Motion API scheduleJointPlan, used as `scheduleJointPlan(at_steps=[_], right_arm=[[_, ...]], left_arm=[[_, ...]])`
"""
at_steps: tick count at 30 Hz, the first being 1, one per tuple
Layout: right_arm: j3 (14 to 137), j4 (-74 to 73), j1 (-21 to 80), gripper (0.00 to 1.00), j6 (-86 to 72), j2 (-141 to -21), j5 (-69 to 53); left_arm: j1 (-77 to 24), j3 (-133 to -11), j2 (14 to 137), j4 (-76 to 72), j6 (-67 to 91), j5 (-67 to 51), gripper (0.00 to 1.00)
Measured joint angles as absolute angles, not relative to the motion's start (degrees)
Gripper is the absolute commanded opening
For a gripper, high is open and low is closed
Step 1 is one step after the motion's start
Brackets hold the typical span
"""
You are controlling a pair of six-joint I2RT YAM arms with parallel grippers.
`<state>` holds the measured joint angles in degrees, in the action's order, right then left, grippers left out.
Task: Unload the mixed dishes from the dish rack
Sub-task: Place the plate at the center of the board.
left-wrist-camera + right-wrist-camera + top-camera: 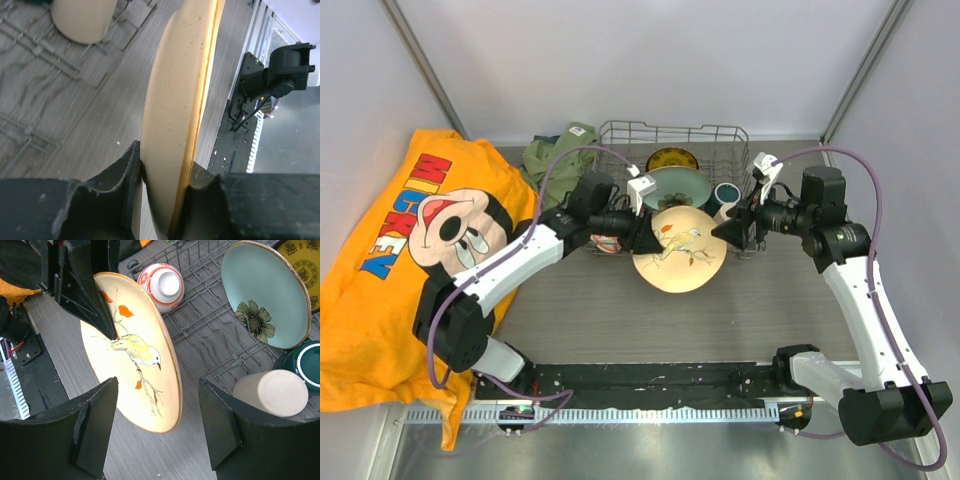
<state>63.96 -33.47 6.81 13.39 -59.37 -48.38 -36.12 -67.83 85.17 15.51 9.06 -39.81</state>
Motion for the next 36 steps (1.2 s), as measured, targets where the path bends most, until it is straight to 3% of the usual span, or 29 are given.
scheduleJointPlan(at_steps=[21,29,36], right_arm=[[64.0,-34.3,6.8,0.72,14.1,-57.7,-46.4],[64.0,-32.9,6.8,0.69,11.3,-57.5,-42.3],[63.8,-29.3,6.9,0.69,6.5,-56.1,-32.7]], left_arm=[[-27.6,-48.2,71.9,15.5,13.0,-46.1,0.00],[-29.6,-49.0,78.0,10.4,19.4,-50.9,0.00],[-39.1,-55.7,87.2,8.4,22.0,-50.6,0.00]])
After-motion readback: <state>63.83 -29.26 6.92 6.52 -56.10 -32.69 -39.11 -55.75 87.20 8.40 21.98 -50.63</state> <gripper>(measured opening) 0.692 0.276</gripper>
